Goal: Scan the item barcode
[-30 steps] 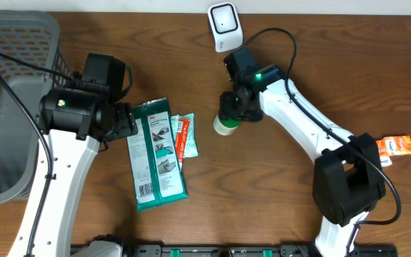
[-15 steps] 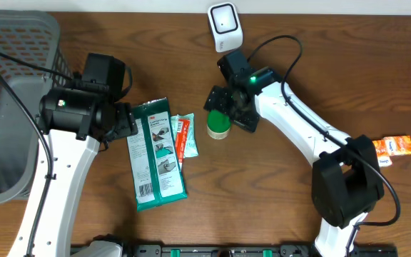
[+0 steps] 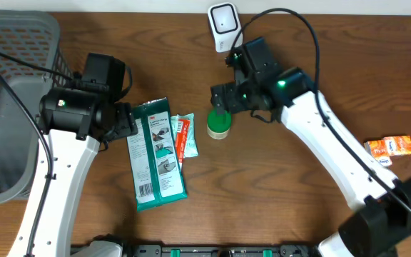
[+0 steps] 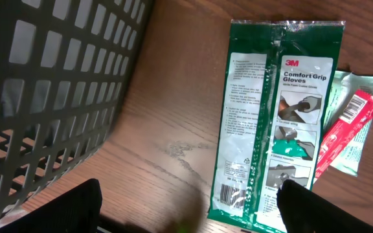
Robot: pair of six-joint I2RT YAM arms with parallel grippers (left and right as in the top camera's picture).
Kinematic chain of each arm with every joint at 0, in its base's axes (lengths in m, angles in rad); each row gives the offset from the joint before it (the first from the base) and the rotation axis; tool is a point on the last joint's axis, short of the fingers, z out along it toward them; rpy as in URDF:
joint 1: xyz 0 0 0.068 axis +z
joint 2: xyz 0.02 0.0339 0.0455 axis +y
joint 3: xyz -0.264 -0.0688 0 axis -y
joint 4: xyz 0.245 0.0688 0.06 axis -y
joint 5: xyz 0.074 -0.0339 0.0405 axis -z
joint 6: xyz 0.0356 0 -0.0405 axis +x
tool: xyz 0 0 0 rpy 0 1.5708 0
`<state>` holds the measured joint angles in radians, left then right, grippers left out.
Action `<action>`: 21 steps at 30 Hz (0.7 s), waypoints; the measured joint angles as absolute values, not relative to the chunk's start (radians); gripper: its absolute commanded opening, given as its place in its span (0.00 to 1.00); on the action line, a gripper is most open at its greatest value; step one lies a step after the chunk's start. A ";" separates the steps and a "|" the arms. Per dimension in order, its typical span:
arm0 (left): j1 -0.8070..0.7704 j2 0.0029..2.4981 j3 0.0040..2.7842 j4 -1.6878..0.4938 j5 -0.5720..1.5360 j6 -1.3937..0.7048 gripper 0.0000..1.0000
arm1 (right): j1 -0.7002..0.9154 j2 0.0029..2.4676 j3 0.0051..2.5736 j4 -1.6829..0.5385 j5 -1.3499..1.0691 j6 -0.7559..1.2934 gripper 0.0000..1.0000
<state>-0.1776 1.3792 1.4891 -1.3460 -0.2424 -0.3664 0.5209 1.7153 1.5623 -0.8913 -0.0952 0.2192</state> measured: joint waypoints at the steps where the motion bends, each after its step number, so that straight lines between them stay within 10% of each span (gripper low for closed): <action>1: -0.178 1.379 1.489 -1.346 -0.242 -0.366 0.88 | 0.521 1.708 1.567 -0.902 -0.095 0.150 0.99; 21: -0.178 1.379 1.489 -1.346 -0.242 -0.366 0.88 | 0.569 1.983 1.571 -0.856 -0.124 -0.351 0.91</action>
